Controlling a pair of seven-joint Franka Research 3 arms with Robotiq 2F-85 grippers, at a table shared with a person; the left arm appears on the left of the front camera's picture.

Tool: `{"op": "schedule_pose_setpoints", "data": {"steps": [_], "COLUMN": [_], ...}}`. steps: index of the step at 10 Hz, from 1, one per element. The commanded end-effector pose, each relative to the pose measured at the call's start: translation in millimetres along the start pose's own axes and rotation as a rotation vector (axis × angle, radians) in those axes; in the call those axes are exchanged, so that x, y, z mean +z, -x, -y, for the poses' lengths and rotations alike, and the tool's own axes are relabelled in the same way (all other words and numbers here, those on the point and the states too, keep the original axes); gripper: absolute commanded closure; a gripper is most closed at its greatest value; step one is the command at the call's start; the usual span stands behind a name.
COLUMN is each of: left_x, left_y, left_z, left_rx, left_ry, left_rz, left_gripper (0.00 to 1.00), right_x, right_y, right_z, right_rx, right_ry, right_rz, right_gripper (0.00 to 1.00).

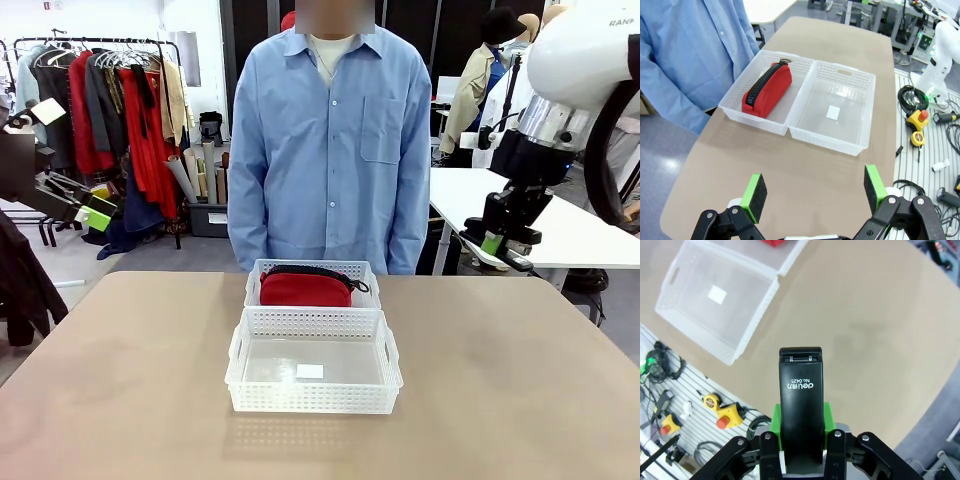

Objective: Distribute items into two baskets.
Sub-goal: Pick up the Stapler that the person points to, then place the picked Stapler into the Organizing basket as instructed by the person.

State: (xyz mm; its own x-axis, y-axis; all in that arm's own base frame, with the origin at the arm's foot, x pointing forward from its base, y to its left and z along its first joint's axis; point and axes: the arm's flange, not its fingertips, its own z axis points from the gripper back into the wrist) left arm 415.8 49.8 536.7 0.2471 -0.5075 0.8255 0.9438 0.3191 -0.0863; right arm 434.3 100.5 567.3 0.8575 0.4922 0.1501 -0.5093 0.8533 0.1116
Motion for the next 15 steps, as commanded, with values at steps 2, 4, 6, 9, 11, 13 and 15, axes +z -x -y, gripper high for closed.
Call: {"op": "schedule_pose_setpoints", "data": {"steps": [2,4,6,9,11,13,15], "left_x": [1,1,1,1,1,1,1], "left_y": [0,0,0,0,0,0,0], "left_z": [1,1,1,1,1,1,1], "left_rx": [0.002,0.002,0.002,0.002,0.002,0.002,0.002], "left_ry": [0.005,0.005,0.005,0.005,0.005,0.005,0.005], "left_rz": [0.001,0.001,0.001,0.001,0.001,0.001,0.001], "left_gripper": [0.0,0.0,0.0,0.0,0.0,0.0,0.0], "right_x": [12,9,5,5,5,5,5], "right_y": [-15,-24,-10,-10,-10,-10,-10], "right_z": [-5,-7,-9,-9,-9,-9,-9], "right_rx": [0.041,0.055,0.027,0.027,0.027,0.027,0.027], "right_ry": [-0.007,0.04,-0.006,-0.006,-0.006,-0.006,-0.006], "right_rz": [-0.059,-0.114,-0.052,-0.052,-0.052,-0.052,-0.052], "right_gripper": [1.0,1.0,1.0,1.0,1.0,1.0,1.0]}}
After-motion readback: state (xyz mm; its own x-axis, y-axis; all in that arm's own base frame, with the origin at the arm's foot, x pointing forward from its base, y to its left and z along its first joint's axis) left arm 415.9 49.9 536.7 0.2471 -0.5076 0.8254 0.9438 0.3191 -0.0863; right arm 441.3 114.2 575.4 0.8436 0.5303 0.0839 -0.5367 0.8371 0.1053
